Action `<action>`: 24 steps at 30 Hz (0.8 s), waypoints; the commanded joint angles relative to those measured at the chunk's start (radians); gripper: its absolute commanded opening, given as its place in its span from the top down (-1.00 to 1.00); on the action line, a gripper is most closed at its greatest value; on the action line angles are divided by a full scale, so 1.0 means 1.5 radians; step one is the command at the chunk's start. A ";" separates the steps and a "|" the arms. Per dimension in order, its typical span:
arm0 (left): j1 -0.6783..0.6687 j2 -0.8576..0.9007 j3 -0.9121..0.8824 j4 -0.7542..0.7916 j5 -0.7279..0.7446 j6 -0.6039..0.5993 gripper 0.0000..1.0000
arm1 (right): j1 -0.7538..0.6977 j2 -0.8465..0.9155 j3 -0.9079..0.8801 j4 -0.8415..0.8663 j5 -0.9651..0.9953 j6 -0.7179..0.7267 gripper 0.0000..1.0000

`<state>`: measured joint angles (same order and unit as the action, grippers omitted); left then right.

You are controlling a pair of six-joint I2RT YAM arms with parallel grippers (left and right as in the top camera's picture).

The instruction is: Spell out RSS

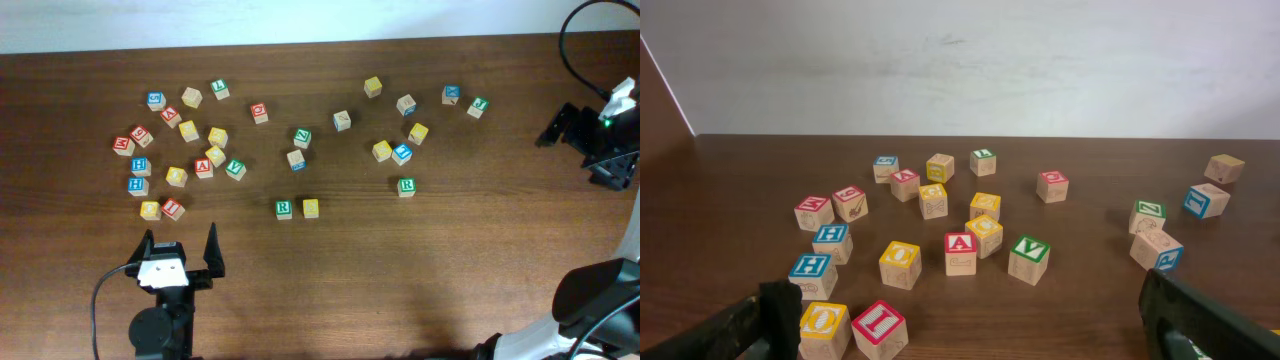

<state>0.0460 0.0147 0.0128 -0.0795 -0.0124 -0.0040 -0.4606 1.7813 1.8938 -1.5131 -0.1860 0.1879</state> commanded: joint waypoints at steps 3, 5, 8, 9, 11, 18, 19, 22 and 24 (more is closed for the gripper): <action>-0.003 -0.002 -0.003 -0.003 -0.002 -0.006 -0.98 | 0.002 -0.001 -0.003 0.001 -0.013 0.008 -0.97; -0.003 -0.002 -0.003 -0.003 -0.002 -0.006 -0.98 | 0.002 -0.001 -0.003 0.001 -0.013 0.008 -0.96; -0.003 -0.002 -0.003 -0.003 -0.002 -0.006 -0.98 | 0.002 -0.001 -0.003 0.001 -0.013 0.008 -0.96; -0.003 -0.002 -0.003 -0.003 -0.002 -0.006 -0.98 | 0.002 -0.001 -0.003 0.001 -0.013 0.008 -0.96; -0.003 -0.002 -0.003 -0.003 -0.002 -0.006 -0.98 | 0.002 -0.001 -0.003 0.001 -0.014 0.008 -0.96; -0.003 -0.002 -0.003 -0.003 -0.002 -0.004 -0.98 | 0.002 -0.001 -0.003 0.001 -0.014 0.008 -0.96; -0.003 -0.002 -0.003 -0.003 -0.002 -0.004 -0.98 | 0.002 -0.001 -0.003 0.001 -0.013 0.008 -0.96; -0.003 -0.002 -0.003 -0.003 -0.002 -0.004 -0.98 | 0.002 -0.001 -0.003 0.001 -0.014 0.008 -0.96; -0.003 -0.002 -0.003 0.005 -0.002 -0.004 -0.98 | 0.002 -0.001 -0.003 0.001 -0.013 0.008 -0.96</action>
<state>0.0460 0.0147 0.0128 -0.0795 -0.0124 -0.0040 -0.4606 1.7813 1.8938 -1.5131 -0.1871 0.1883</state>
